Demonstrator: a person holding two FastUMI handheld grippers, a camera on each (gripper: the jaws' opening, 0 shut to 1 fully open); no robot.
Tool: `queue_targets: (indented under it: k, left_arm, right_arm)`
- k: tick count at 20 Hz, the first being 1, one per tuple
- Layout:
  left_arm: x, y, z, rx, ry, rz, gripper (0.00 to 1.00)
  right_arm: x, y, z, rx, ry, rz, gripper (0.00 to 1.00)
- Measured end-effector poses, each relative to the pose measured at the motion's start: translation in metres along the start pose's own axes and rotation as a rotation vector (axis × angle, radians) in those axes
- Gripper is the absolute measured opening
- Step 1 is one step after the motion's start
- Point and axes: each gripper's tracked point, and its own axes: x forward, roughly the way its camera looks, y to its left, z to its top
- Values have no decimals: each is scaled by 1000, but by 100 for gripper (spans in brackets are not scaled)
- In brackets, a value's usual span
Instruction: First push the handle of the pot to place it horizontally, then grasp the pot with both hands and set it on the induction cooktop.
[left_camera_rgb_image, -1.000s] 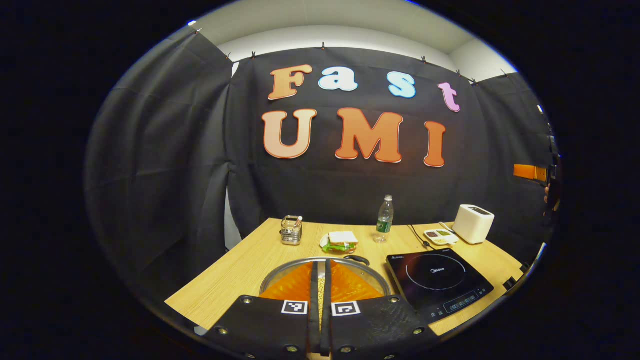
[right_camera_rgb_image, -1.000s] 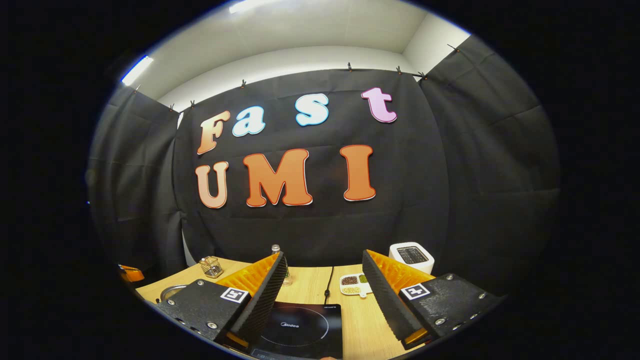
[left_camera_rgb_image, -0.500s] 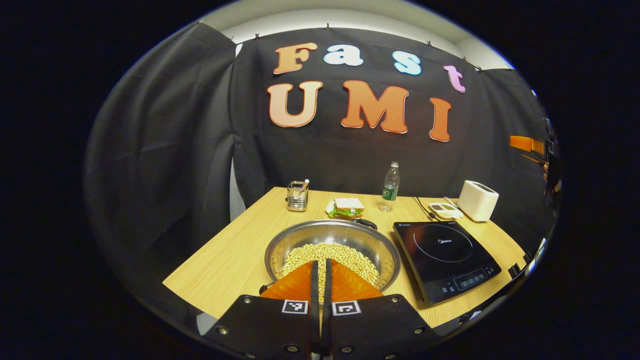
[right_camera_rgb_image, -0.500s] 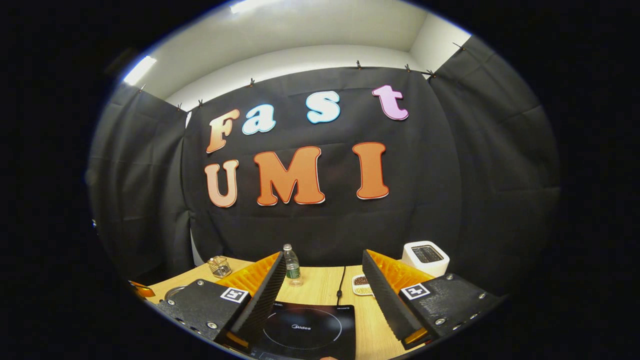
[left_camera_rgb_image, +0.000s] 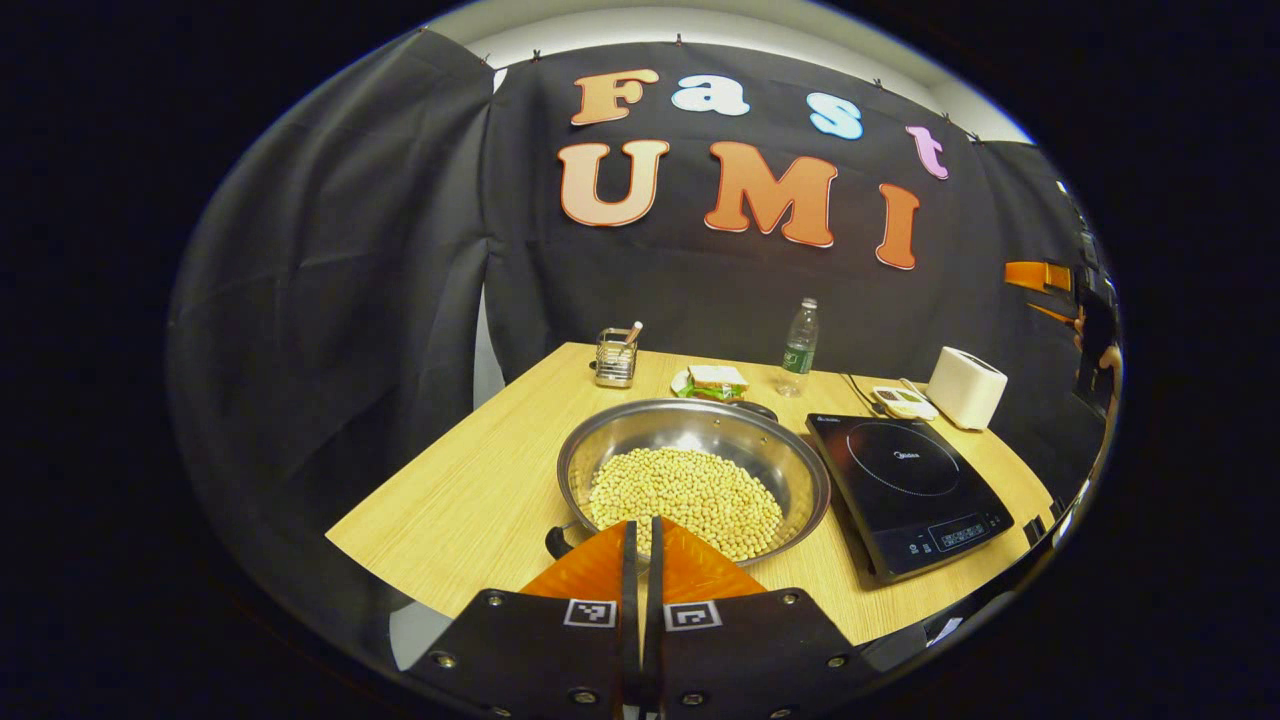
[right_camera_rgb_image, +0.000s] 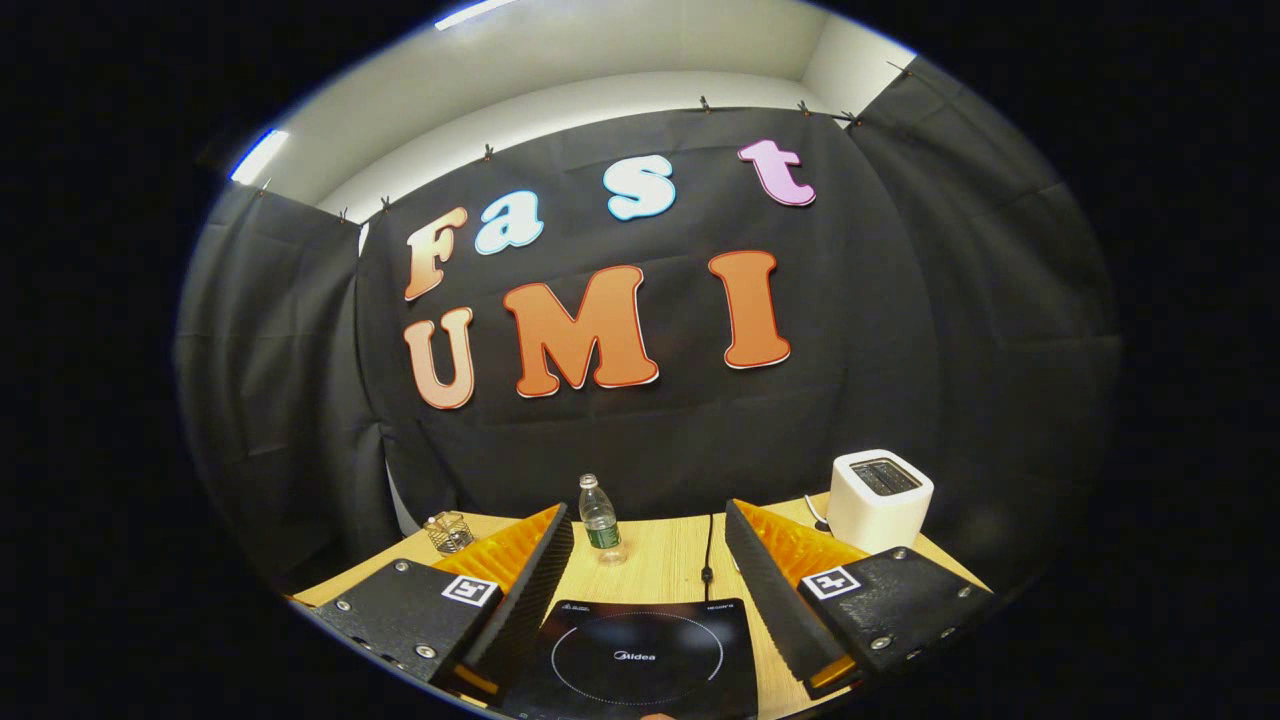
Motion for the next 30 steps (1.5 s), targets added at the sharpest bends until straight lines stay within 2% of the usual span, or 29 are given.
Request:
queue_targets:
  k: [5,11,15,16,18,19,21,22,23,24,25,26,30]
  left_arm:
    - [12,3,-37,-36,104,-23,3]
    - [24,-2,-70,-51,176,-66,2]
    - [31,8,-71,-63,179,-51,2]
    - [31,11,-72,-59,183,-46,2]
    - [34,14,-71,-49,180,-42,2]
    - [36,17,-70,-51,177,-38,2]
    - [40,26,-66,-53,169,-16,2]
    - [44,32,-64,-50,164,0,2]
    - [46,36,-63,-46,162,15,2]
    - [48,40,-63,-42,156,26,2]
    - [50,43,-62,-38,154,35,2]
    - [52,47,-63,-33,150,42,2]
    - [61,63,-59,-19,141,62,2]
  right_arm:
    - [5,12,-6,-42,7,-11,95]
    - [5,29,-12,-64,15,1,95]
    - [3,37,-14,-78,19,3,95]
    - [2,39,-15,-80,19,4,100]
    - [0,43,-16,-82,20,7,100]
    - [-2,46,-16,-84,20,11,95]
    - [-4,48,-17,-89,19,14,95]
    - [-6,49,-17,-87,19,14,100]
    - [-7,50,-16,-84,17,15,95]
    - [-7,51,-16,-83,17,17,95]
    - [-9,52,-16,-84,16,18,100]
    - [-10,53,-15,-86,14,19,95]
    - [-13,57,-14,-89,10,26,95]
